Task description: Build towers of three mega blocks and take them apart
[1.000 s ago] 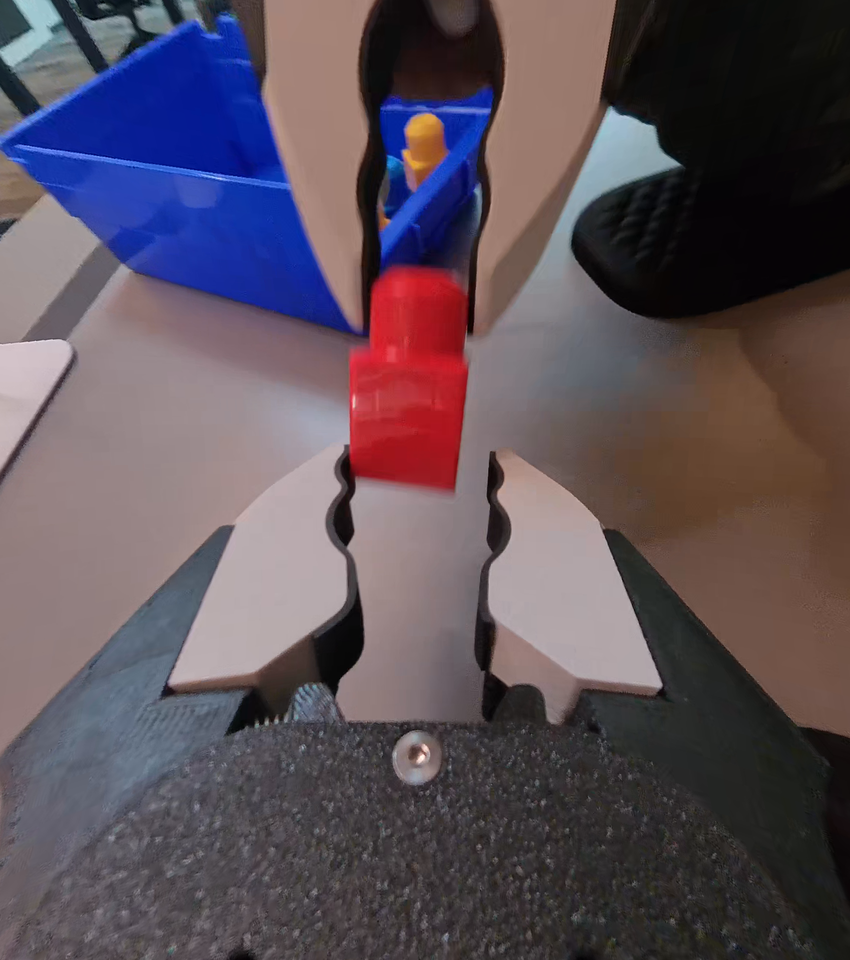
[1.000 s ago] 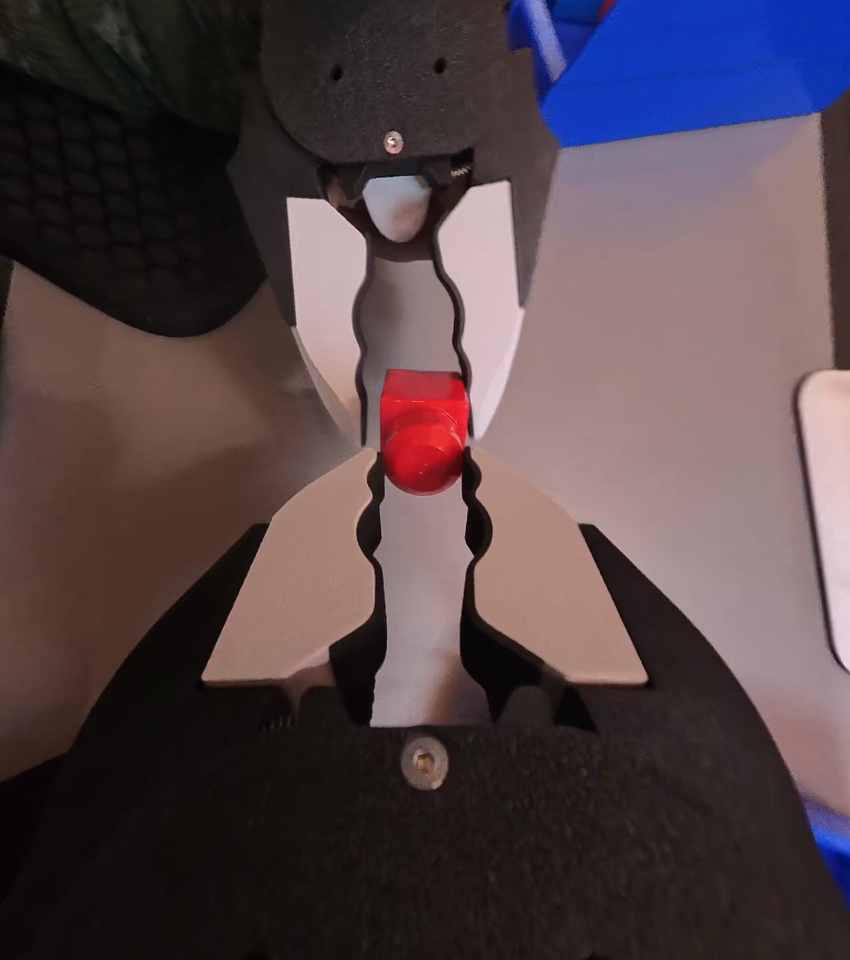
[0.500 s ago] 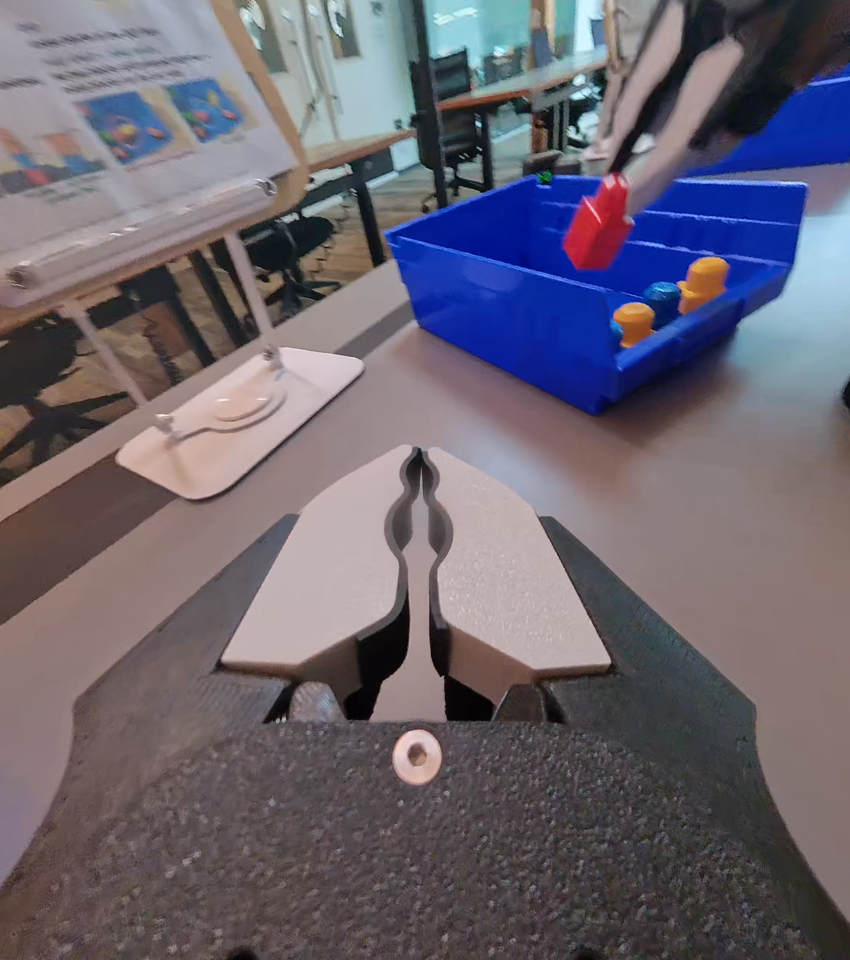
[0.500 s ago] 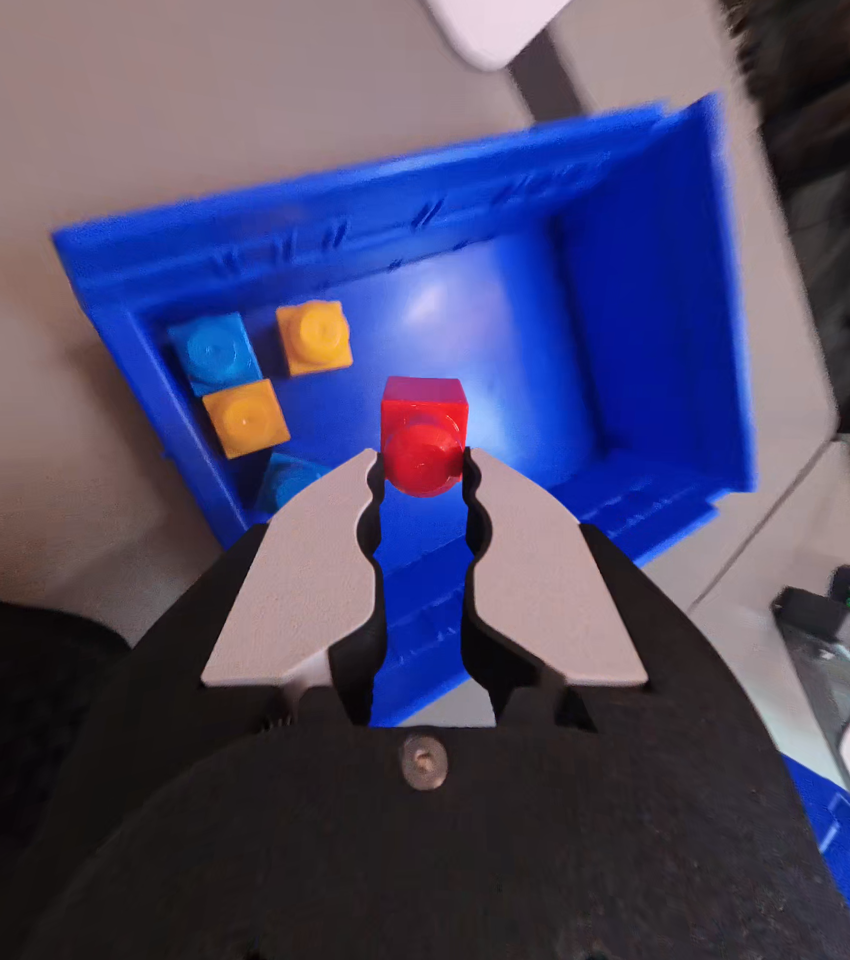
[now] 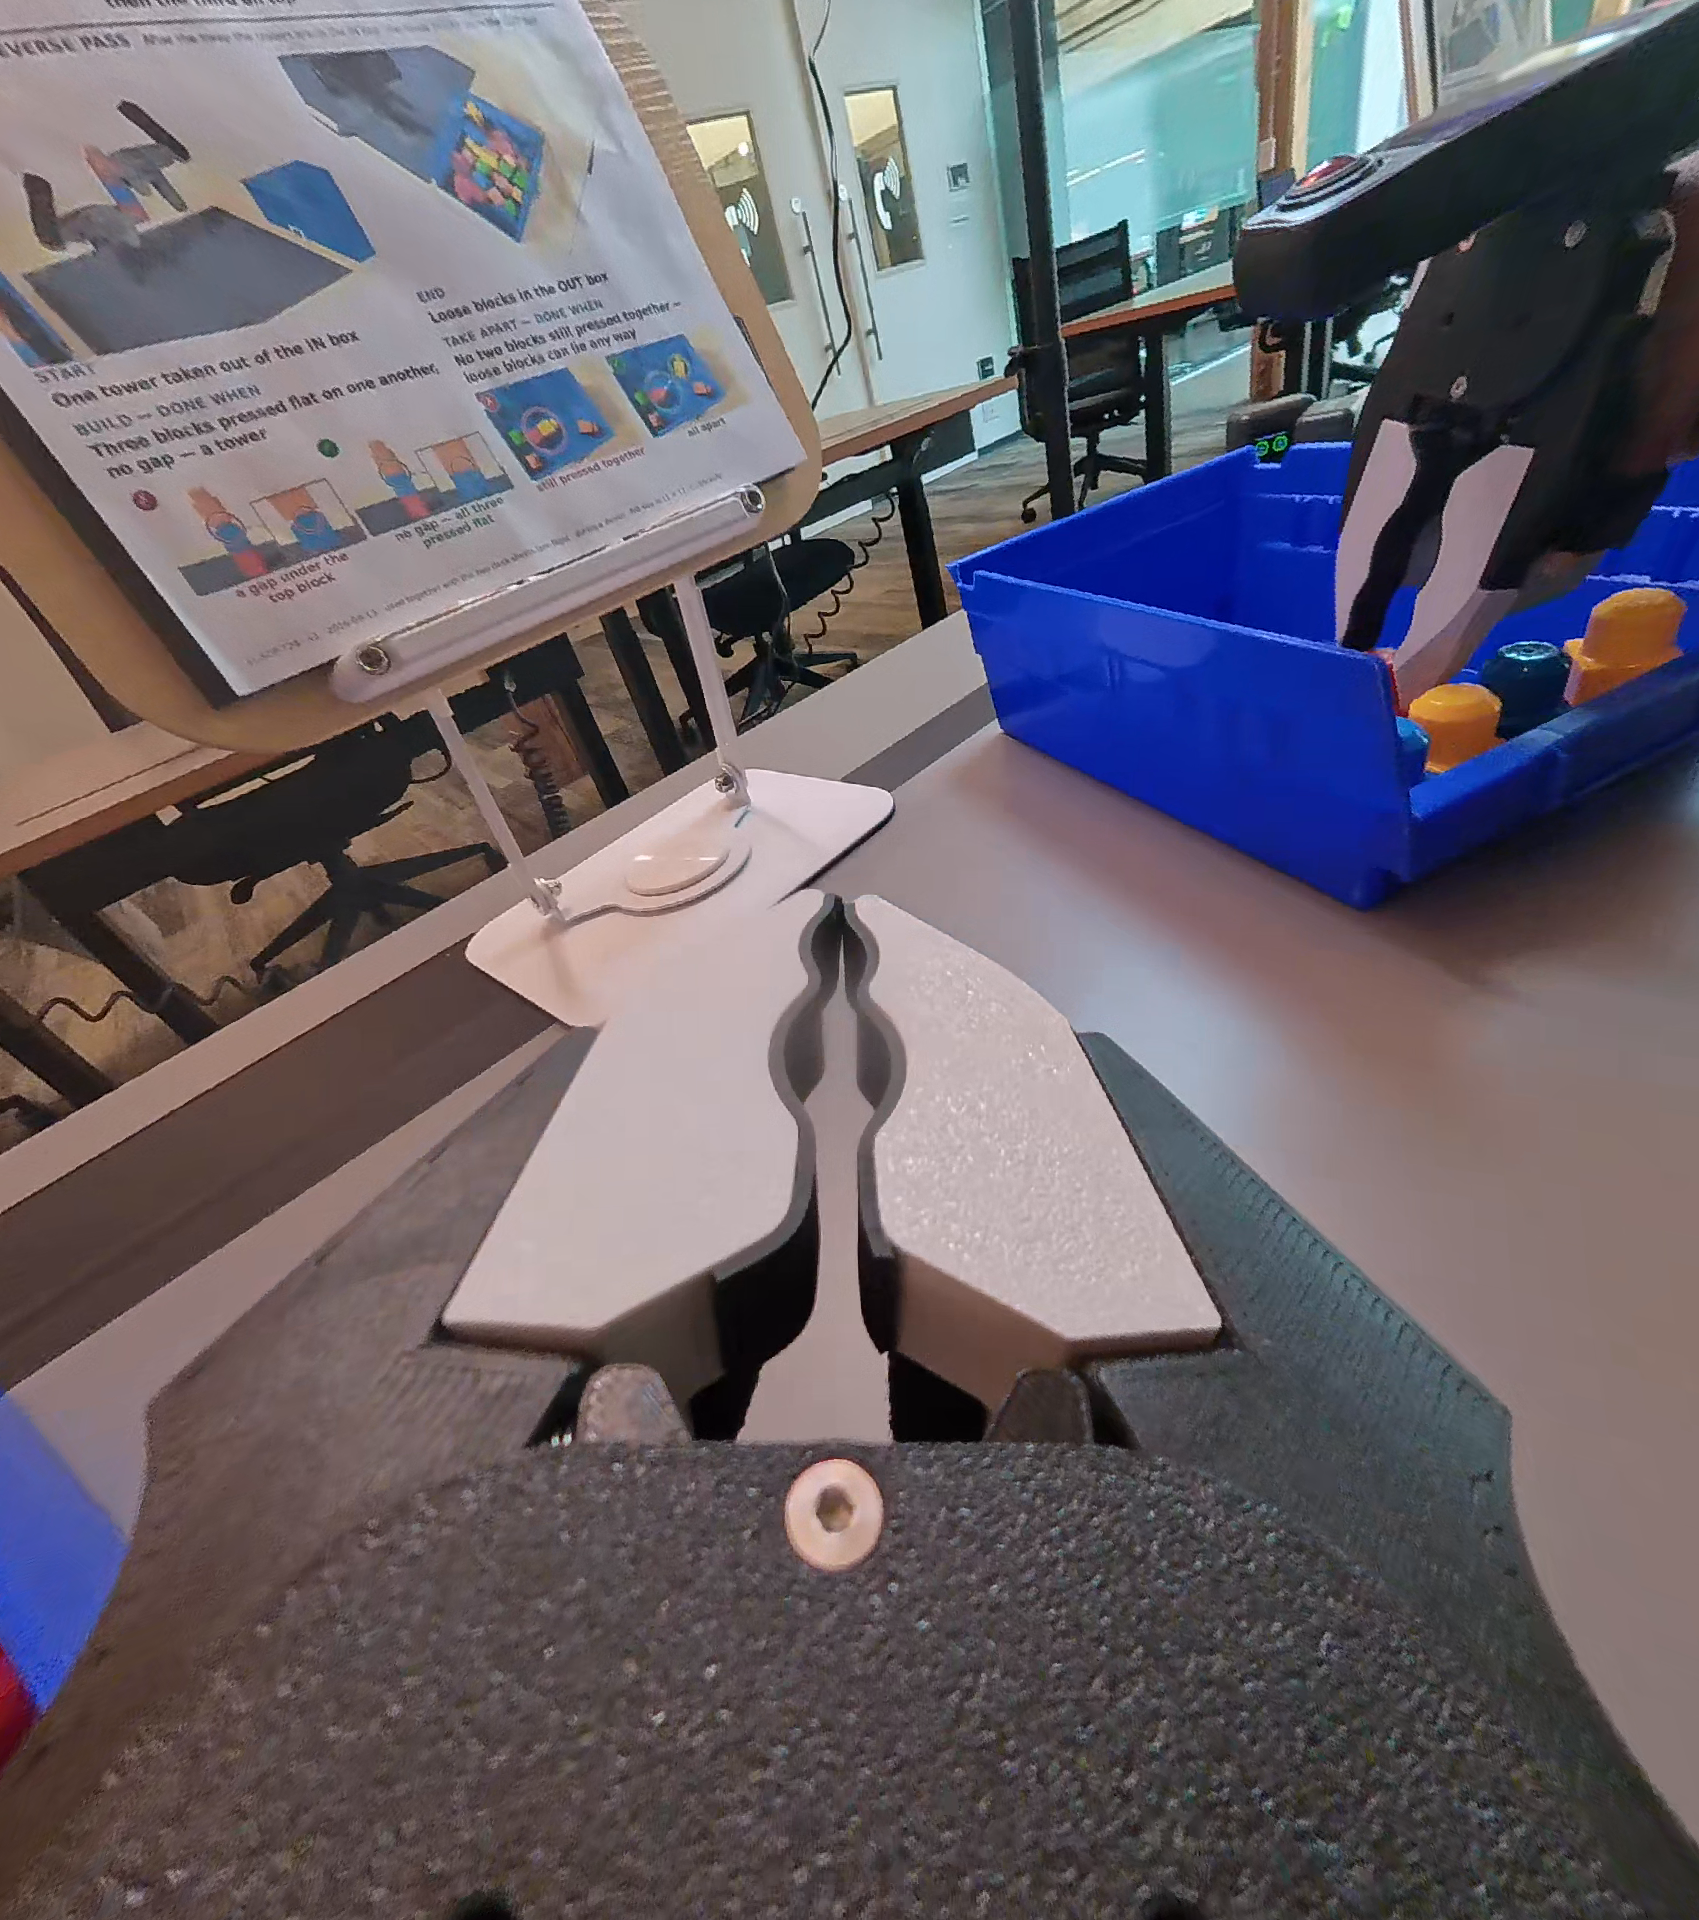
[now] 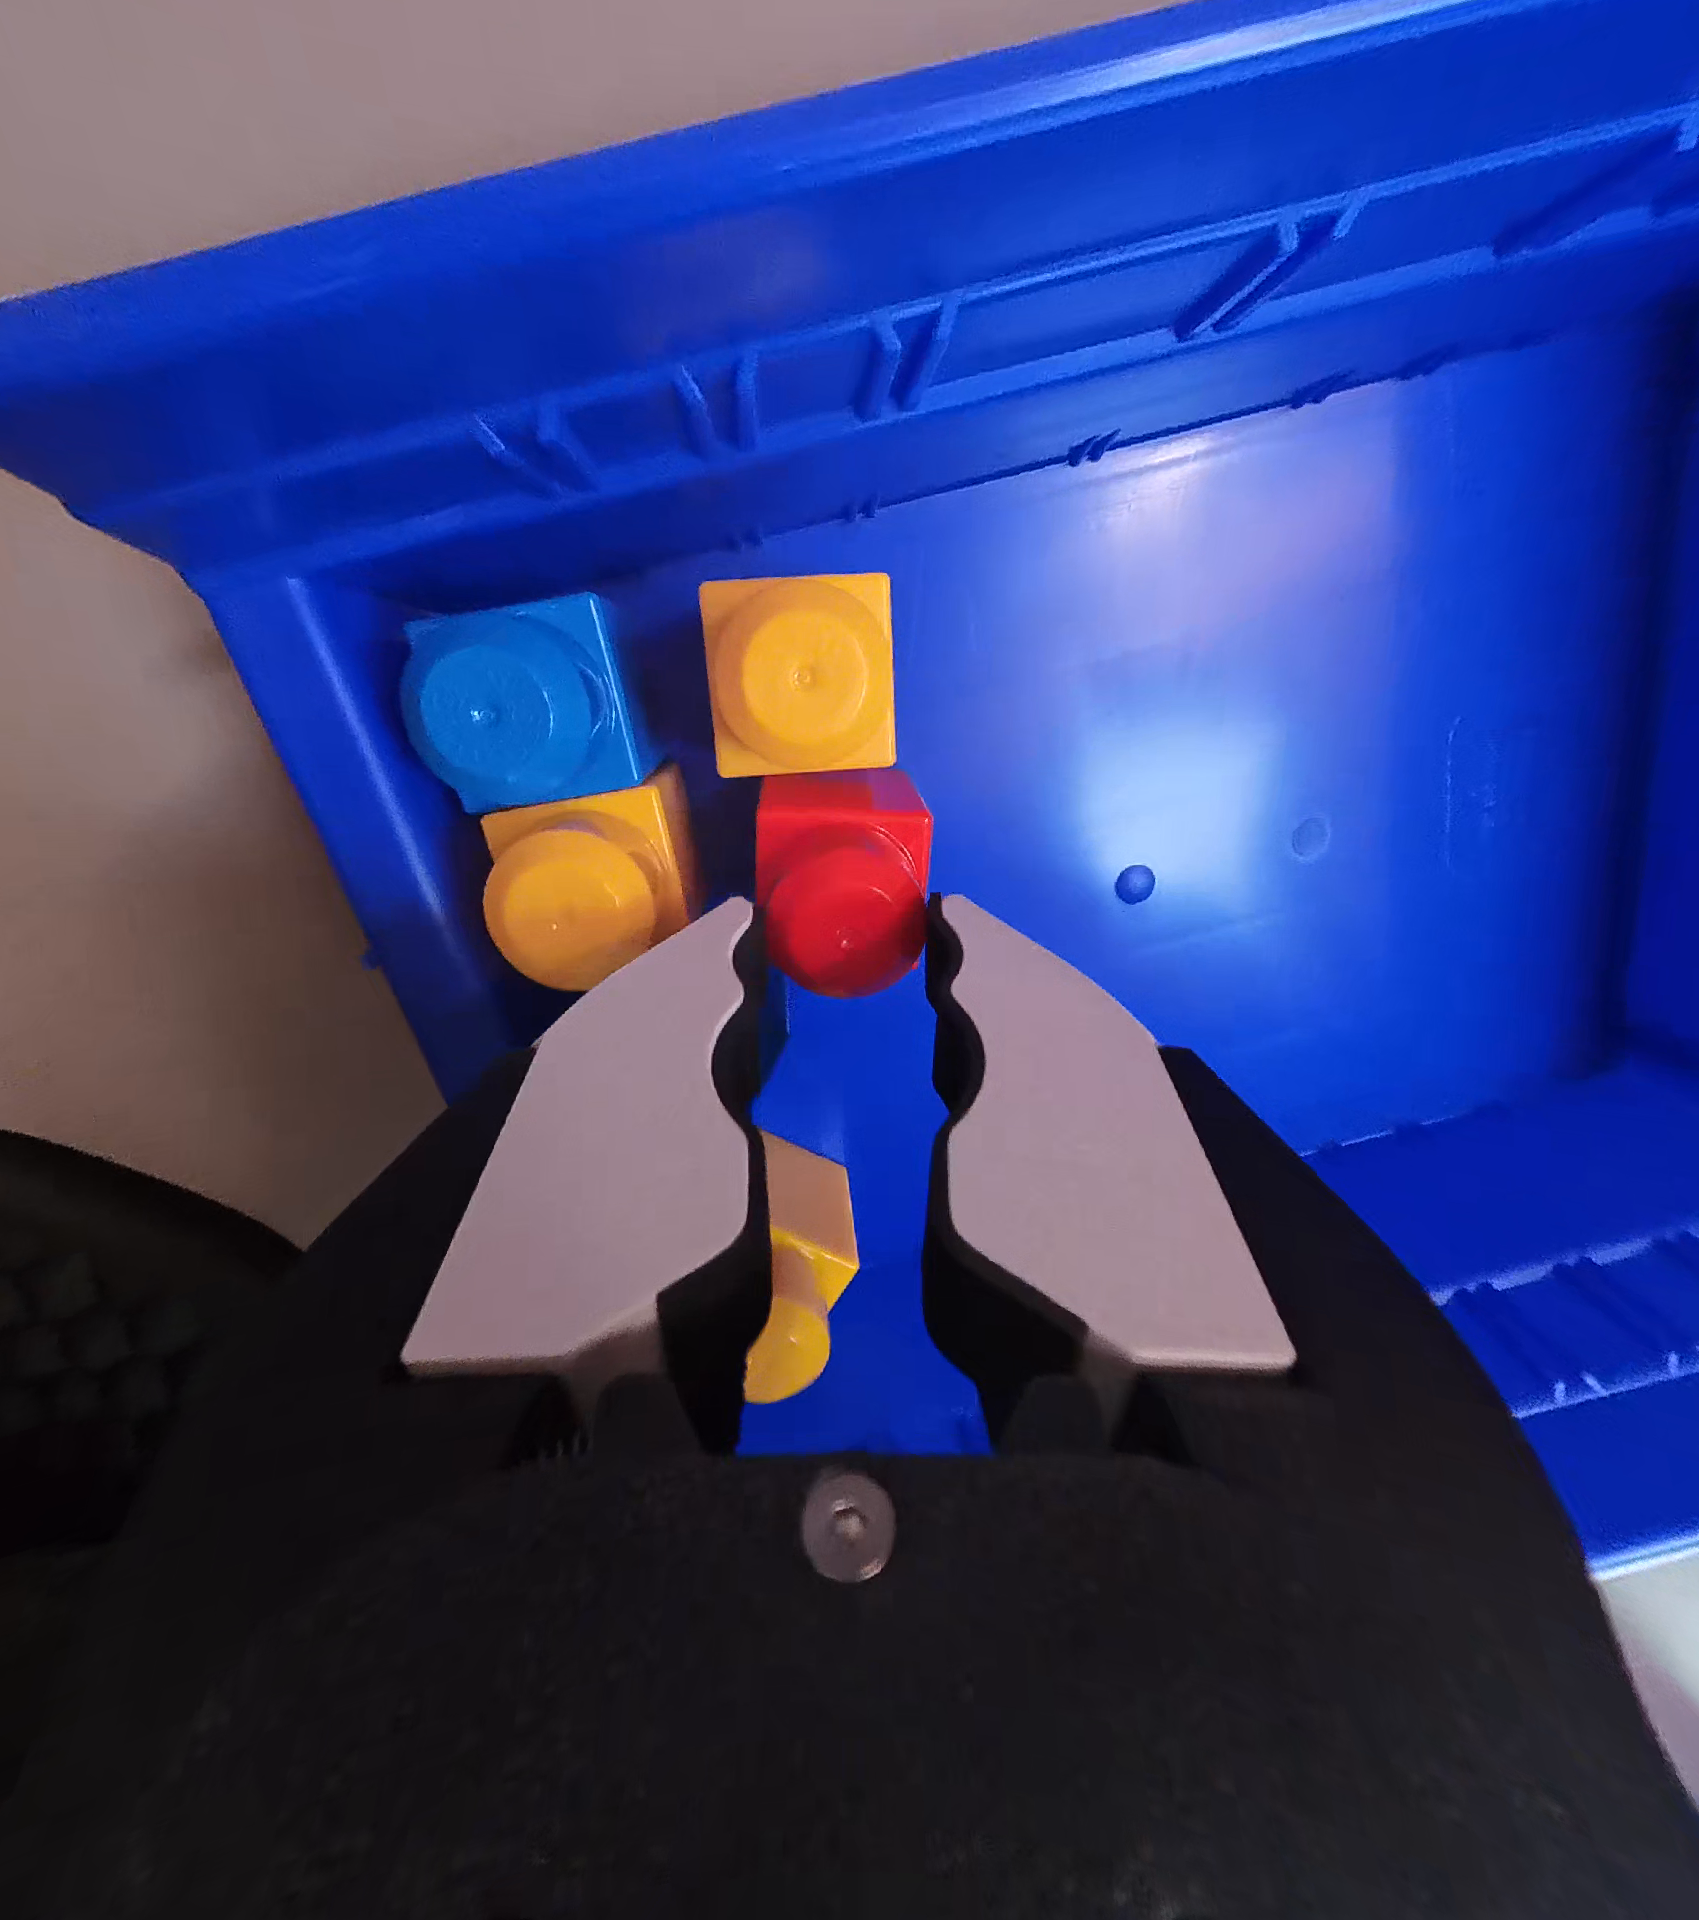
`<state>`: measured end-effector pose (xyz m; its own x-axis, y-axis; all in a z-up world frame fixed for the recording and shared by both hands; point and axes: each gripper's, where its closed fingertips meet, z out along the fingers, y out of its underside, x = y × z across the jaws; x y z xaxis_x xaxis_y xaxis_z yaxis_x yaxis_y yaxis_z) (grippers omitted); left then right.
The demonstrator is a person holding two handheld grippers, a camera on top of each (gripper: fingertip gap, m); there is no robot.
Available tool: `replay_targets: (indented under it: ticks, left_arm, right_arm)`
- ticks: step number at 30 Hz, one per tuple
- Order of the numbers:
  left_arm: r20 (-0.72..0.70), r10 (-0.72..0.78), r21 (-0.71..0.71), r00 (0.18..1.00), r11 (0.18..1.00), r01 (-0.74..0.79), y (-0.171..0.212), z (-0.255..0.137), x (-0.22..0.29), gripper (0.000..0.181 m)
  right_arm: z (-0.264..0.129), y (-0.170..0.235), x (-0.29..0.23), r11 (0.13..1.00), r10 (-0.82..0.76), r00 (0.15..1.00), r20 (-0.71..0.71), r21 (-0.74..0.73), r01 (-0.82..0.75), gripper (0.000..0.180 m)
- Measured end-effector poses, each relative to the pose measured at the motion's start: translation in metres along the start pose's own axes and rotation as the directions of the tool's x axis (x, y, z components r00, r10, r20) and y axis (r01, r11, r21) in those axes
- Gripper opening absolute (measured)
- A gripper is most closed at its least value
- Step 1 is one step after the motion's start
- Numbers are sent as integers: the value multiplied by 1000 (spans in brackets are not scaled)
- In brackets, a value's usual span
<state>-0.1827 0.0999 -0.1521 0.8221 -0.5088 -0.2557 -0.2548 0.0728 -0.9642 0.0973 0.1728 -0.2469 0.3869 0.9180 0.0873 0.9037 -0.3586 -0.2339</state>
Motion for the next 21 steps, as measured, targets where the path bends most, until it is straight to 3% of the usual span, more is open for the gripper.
replay_targets:
  ticks: [3, 6, 11, 13, 16, 19, 21]
  left_arm:
    - [29, 10, 29, 1000, 1000, -11, -10, -5, -6, 0]
    - [144, 48, 64, 988, 996, -57, -31, -19, -34, 0]
    - [448, -14, -2, 894, 1000, 16, -46, -66, -135, 0]
    - [578, -55, -32, 814, 995, 90, -29, -91, -181, 5]
    - [722, -82, -112, 687, 966, 234, 23, -123, -240, 28]
    - [773, -113, -209, 624, 884, 419, 88, -136, -268, 55]
    - [801, -67, -286, 594, 829, 480, 125, -142, -280, 63]
  right_arm:
    - [-7, -4, 5, 999, 1, 1000, -31, 45, 0, 36]
    - [-31, -21, 13, 979, 4, 996, -91, 201, 15, 42]
    - [-104, -72, 29, 809, 80, 954, -287, 578, 106, 44]
    - [-136, -90, 24, 700, 109, 934, -339, 694, 170, 43]
    - [-172, -111, 5, 556, 121, 926, -357, 798, 235, 40]
    - [-184, -122, -16, 502, 85, 938, -337, 827, 252, 39]
    - [-185, -127, -26, 493, 60, 940, -335, 829, 264, 39]
